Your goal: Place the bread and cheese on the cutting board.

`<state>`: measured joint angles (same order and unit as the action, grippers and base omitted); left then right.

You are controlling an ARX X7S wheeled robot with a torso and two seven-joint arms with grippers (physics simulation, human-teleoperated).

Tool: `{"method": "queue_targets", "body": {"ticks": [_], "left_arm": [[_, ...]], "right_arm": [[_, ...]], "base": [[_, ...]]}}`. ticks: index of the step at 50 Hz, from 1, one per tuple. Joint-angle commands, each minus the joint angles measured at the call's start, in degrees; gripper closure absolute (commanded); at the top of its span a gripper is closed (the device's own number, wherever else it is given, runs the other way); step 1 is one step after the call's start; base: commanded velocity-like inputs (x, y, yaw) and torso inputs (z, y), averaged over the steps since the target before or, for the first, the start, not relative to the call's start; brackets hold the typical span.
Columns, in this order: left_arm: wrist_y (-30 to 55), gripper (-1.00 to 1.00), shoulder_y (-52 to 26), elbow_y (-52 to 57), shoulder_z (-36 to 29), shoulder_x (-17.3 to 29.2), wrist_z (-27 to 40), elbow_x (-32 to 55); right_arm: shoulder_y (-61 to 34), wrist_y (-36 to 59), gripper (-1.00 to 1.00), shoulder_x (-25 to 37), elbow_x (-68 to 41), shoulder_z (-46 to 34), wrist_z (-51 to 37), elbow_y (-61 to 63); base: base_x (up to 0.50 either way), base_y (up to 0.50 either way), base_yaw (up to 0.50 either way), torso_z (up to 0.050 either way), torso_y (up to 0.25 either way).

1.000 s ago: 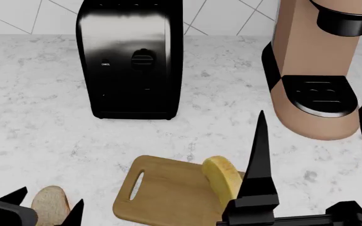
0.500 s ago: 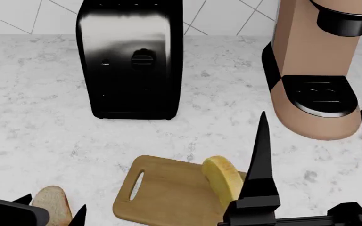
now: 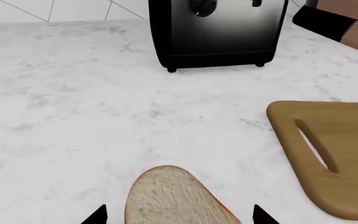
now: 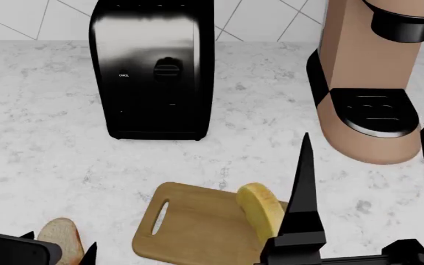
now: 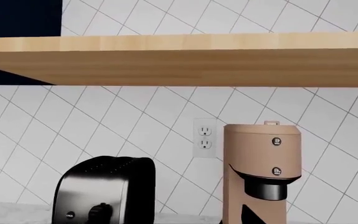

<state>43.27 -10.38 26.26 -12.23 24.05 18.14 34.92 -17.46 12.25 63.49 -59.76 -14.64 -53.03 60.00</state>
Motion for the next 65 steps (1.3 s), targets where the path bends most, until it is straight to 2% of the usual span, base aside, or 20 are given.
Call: {"method": "queue_targets", "body": {"ticks": [1,12,13,26,33,43,53,65], "left_arm": [[0.98,-1.00,-0.32,-5.48,-0.19,-1.94,-0.29,-2.88],[0.93,-1.00,-0.66,-6.43,-1.95,-1.82,-0.11,-4.15],[0.89,1.00,-0.55,-6.29,-2.07,-1.77,-0.03,-4.26],[-0.10,1.00,-0.23,-2.85,-1.01,-1.50,3.21,-5.78],[4.09,1.00,-3.40,2.95,-0.57,-1.29,5.00,-3.87],[10.61,1.00,-10.58,5.14,-1.92,-1.92,3.40,0.61],[22.18,1.00,-23.24,4.11,-4.06,-1.97,1.53,5.88],[23.24,1.00,-29.49,-3.45,-5.11,-5.61,-3.63,9.52]], "right_arm": [[-0.17,-1.99,-1.00,-0.75,4.04,-1.53,1.69,-1.28],[0.22,-3.03,-1.00,0.33,4.07,-1.73,0.86,-0.95],[0.32,-3.17,-1.00,0.47,4.11,-1.74,0.79,-0.92],[-0.43,-3.63,-1.00,1.16,4.27,-3.11,0.09,-0.85],[-0.08,-4.66,-1.00,1.83,4.49,-3.34,-0.17,-0.93],[-0.40,-5.18,-1.00,2.15,4.70,-4.10,-0.40,-1.17],[1.91,-8.25,-1.00,4.26,5.32,-3.16,-1.32,-0.75],[1.22,-9.82,-1.00,6.03,5.86,-4.91,-2.68,-0.40]], "base": [[0.00,0.00,0.00,0.000,0.000],[0.00,0.00,0.00,0.000,0.000],[0.00,0.00,0.00,0.000,0.000],[0.00,0.00,0.00,0.000,0.000],[0.00,0.00,0.00,0.000,0.000],[0.00,0.00,0.00,0.000,0.000],[0.00,0.00,0.00,0.000,0.000],[0.00,0.00,0.00,0.000,0.000]]}}
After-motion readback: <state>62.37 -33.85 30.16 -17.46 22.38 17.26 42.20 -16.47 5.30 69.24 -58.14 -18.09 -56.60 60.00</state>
